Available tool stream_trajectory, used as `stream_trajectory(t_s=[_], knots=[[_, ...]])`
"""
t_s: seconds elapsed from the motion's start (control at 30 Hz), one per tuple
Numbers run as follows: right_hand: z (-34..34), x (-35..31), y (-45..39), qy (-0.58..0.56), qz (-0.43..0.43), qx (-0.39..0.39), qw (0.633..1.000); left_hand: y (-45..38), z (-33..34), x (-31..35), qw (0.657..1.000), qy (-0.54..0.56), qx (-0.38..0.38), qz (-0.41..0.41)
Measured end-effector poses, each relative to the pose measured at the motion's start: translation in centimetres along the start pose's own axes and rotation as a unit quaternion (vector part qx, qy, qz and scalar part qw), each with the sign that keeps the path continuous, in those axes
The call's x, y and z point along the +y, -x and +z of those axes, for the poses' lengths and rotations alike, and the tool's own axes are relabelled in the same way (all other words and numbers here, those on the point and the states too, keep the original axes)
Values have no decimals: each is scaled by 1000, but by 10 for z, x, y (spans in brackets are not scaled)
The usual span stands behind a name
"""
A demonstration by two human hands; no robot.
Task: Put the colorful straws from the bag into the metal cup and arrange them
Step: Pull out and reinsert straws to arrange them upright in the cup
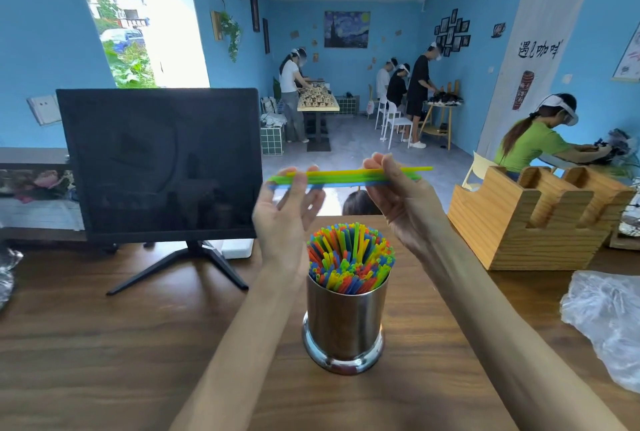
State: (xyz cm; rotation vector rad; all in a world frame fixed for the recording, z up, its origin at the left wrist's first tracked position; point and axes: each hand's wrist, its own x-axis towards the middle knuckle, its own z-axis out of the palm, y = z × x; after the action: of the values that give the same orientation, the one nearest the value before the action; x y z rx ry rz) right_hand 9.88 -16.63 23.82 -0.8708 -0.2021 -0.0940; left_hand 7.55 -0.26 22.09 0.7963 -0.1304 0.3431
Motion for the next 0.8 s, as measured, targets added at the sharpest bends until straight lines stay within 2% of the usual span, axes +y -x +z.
stream_trajectory(t_s=[0.13, 0.23, 0.27, 0.33, 0.43, 0.57, 0.6, 0.7, 0.73, 0.77, 0.8], knots=[[7, -1, -2, 11, -51, 20, 998, 6, 1, -13, 998, 30, -1, -51], [11, -5, -5, 155, -119, 51, 979, 7, -4, -18, 995, 28, -34, -92], [13, -8, -5, 214, -146, 59, 964, 7, -7, -19, 994, -8, -53, -94], [15, -17, -9, 308, -192, 70, 929, 5, -15, -20, 984, -147, -75, -68], [15, -22, -12, 408, -220, 34, 886, -6, -28, -16, 958, -280, -56, 15], [6, -5, -11, 510, -160, -31, 845, -23, -42, -9, 931, -355, -46, 67], [2, 1, -11, 554, -144, -54, 818, -26, -45, -9, 922, -378, -53, 61], [-10, 20, -13, 689, -113, -126, 705, -31, -52, -12, 903, -422, -84, 6], [-14, 25, -12, 710, -86, -139, 685, -32, -54, -15, 897, -432, -93, -10], [-17, 28, -11, 712, -66, -145, 683, -33, -57, -17, 892, -441, -100, -20], [-20, 29, -10, 696, -57, -151, 699, -32, -60, -19, 888, -447, -104, -24]])
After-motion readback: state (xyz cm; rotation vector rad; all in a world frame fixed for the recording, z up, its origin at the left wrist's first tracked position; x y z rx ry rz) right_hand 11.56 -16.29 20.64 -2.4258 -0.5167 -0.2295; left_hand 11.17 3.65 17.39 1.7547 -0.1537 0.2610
